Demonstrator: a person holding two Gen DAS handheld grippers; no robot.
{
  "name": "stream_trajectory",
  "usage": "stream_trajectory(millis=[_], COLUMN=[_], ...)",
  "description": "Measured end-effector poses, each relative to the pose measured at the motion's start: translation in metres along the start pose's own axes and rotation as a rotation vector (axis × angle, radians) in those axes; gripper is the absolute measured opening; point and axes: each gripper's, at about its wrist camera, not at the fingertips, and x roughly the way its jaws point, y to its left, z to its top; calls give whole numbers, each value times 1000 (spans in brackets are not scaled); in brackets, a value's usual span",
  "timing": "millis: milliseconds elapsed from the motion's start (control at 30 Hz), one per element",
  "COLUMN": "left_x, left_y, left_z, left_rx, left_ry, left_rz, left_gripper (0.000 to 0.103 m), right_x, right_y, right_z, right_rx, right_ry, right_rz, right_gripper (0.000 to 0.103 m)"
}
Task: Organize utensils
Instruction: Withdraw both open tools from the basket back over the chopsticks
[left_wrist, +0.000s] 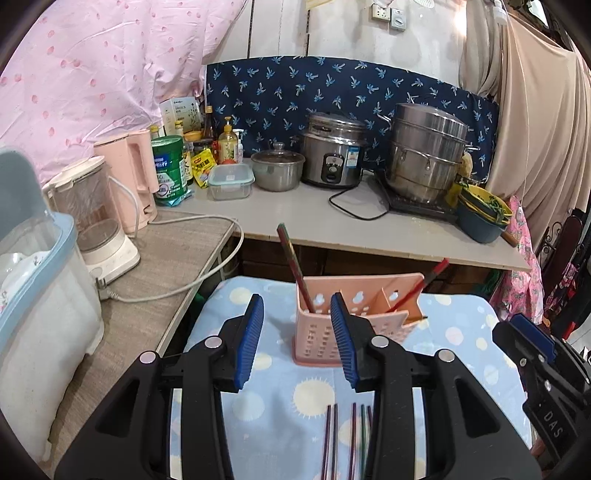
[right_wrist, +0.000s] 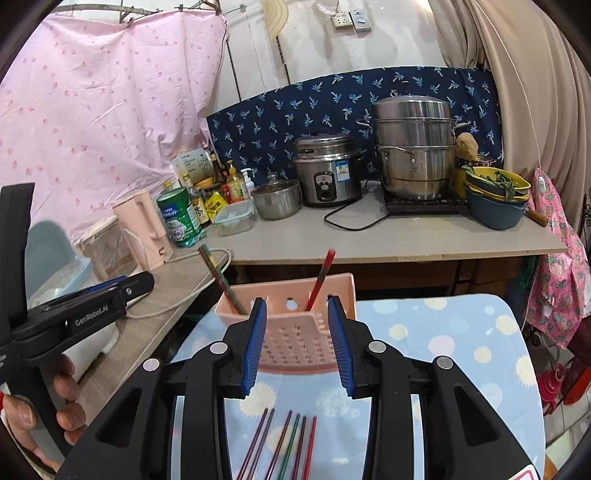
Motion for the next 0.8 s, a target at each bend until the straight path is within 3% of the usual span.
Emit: stream_trajectory(millis=[300, 500, 800], left_x=[-19, -33, -45], left_y=[1, -1, -10], left_z=[-44, -72, -121], left_rx=[5, 2, 50], left_ry=[39, 65, 109], left_rz=[14, 6, 9], left_gripper=[36, 36, 37], right_x=[-32, -53, -73], right_y=[-4, 0, -4], right_z=[-53, -89, -141], right_rx=[40, 0, 4], right_ry=[54, 77, 149], right_rz=[7, -74, -91], right_gripper=[35, 35, 35])
